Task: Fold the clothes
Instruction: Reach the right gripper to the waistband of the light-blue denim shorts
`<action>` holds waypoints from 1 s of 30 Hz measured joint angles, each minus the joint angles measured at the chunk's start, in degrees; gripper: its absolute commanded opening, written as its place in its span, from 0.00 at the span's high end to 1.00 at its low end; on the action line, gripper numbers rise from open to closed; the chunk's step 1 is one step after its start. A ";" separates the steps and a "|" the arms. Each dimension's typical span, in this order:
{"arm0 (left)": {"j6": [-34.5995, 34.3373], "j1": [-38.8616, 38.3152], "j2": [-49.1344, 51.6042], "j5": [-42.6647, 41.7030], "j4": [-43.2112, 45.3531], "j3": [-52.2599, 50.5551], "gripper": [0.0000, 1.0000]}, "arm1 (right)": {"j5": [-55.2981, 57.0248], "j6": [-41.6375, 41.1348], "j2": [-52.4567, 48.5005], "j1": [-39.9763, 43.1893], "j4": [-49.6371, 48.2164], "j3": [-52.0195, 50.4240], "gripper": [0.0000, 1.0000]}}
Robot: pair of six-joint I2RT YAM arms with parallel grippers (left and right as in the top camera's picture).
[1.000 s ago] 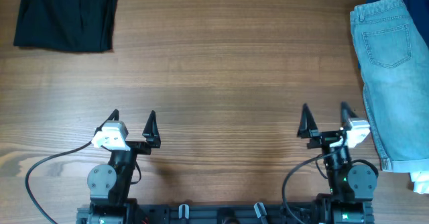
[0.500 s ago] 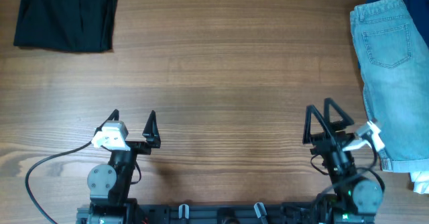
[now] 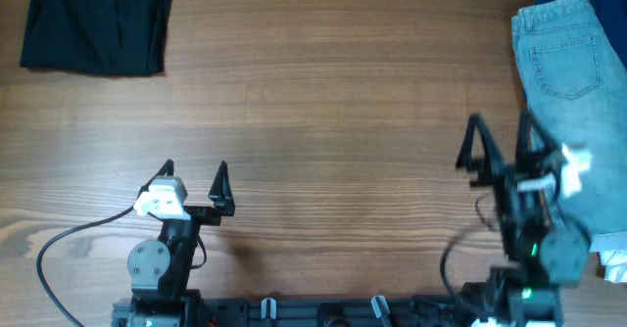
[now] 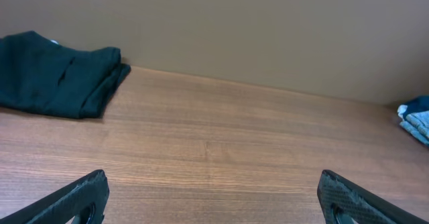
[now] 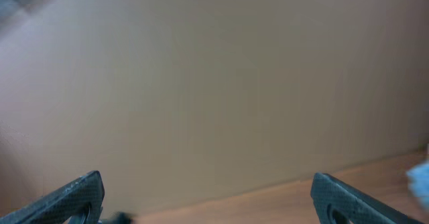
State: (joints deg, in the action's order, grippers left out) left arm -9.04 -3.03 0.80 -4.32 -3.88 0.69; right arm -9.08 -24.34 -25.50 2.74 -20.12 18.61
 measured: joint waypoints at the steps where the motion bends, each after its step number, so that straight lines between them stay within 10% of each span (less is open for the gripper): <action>1: 0.00 0.00 -0.02 -0.02 0.00 0.00 0.00 | 0.61 1.75 -3.43 0.00 0.85 2.23 0.00; 21: 0.00 0.00 0.00 -0.02 0.00 0.00 0.00 | 1.62 28.87 -81.85 9.25 65.68 79.19 0.00; 30: 0.00 0.00 0.00 -0.02 0.00 0.00 0.00 | 2.97 32.20 -85.09 9.57 60.96 82.60 0.00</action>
State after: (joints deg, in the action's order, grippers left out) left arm -9.04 -3.03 0.80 -4.34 -3.88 0.69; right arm -6.11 7.86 -110.59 12.32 40.84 101.21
